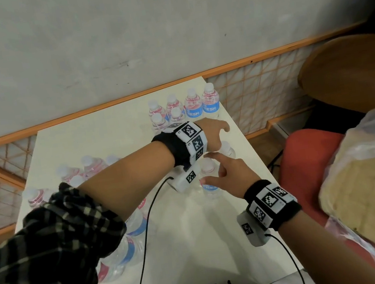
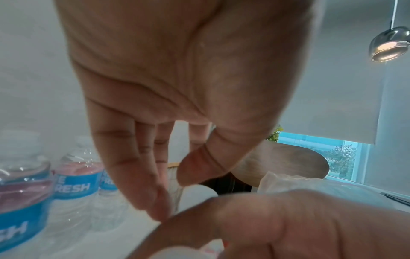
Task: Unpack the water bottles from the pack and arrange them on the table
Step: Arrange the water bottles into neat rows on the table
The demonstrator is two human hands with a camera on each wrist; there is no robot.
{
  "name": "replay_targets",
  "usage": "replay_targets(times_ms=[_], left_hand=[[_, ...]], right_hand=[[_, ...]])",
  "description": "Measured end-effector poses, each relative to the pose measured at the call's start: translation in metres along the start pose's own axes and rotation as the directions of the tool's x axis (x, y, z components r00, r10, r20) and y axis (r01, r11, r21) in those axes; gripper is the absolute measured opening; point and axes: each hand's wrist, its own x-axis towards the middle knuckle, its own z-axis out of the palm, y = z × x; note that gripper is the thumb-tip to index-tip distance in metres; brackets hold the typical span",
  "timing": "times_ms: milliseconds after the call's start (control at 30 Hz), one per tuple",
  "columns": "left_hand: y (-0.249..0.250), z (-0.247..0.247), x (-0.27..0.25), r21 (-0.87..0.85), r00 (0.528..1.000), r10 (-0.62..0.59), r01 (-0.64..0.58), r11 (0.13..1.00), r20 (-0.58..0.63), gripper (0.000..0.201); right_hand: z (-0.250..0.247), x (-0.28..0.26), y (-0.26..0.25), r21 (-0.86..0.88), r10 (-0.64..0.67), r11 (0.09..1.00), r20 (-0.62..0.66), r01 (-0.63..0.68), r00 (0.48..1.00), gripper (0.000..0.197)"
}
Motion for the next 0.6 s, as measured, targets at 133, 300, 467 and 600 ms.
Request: replay_targets(times_ms=[133,300,467,600], left_hand=[[0.007,0.014,0.011,-0.033,0.994,0.102,-0.101,0.994,0.031,0.043],[-0.004,0.015,0.026,-0.101,0.997,0.072,-0.073,0.992,-0.016,0.024],[-0.032,0.006,0.04,-0.137,0.996,-0.039,0.028,0.99,-0.081,0.026],[-0.051,-0.004,0.057,-0.049,0.99,-0.065,0.06,0.997,-0.127,0.032]], right_hand=[[0.004,0.002,0.0,-0.072,-0.015,0.997,-0.078,0.01,0.997,0.038],[-0.017,-0.007,0.014,-0.03,-0.043,0.999,-0.114,0.04,0.992,0.027],[-0.039,-0.009,0.033,-0.009,0.018,1.0,-0.234,-0.02,0.972,0.024],[-0.053,0.003,0.041,-0.006,0.076,0.997,-0.26,-0.08,0.963,0.026]])
